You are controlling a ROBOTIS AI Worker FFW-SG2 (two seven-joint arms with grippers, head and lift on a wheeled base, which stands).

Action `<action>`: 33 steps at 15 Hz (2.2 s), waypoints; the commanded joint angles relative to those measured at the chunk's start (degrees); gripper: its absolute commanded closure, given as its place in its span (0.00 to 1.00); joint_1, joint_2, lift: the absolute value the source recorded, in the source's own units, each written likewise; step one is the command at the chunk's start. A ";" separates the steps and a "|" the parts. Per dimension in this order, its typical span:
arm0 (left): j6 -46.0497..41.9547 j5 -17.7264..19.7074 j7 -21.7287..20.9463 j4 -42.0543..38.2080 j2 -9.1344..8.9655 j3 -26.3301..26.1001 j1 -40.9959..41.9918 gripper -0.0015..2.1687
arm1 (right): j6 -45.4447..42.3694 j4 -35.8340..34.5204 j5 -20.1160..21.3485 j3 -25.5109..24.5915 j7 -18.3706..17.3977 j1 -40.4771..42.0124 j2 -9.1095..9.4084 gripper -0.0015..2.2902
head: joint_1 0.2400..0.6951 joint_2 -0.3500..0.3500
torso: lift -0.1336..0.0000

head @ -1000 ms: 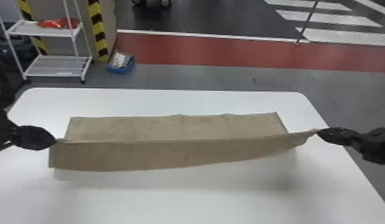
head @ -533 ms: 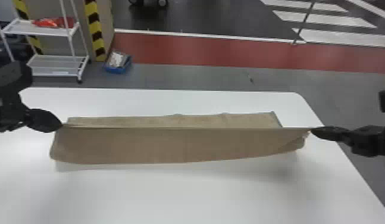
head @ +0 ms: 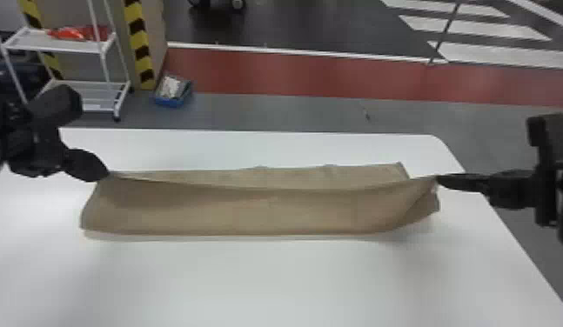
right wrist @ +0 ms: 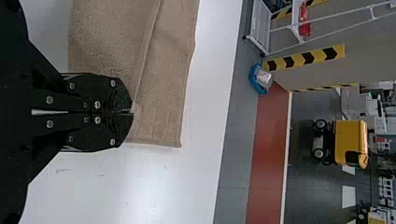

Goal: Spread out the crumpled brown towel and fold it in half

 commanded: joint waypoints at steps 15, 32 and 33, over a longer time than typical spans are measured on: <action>-1.29 -4.22 4.13 10.52 -2.71 -2.98 -5.35 0.64 | -1.79 19.98 9.37 6.09 -1.68 -17.53 0.65 0.54 | 0.99 0.33 | 0.08; -1.29 -6.77 5.54 12.63 -3.76 -3.77 -6.41 0.64 | -7.06 27.62 18.60 10.13 -1.77 -21.75 3.11 0.54 | 1.00 0.35 | 0.08; -1.11 -6.86 5.54 12.63 -3.94 -3.77 -6.41 0.64 | -7.76 28.33 19.22 10.39 -1.77 -22.28 3.20 0.54 | 1.00 0.35 | 0.08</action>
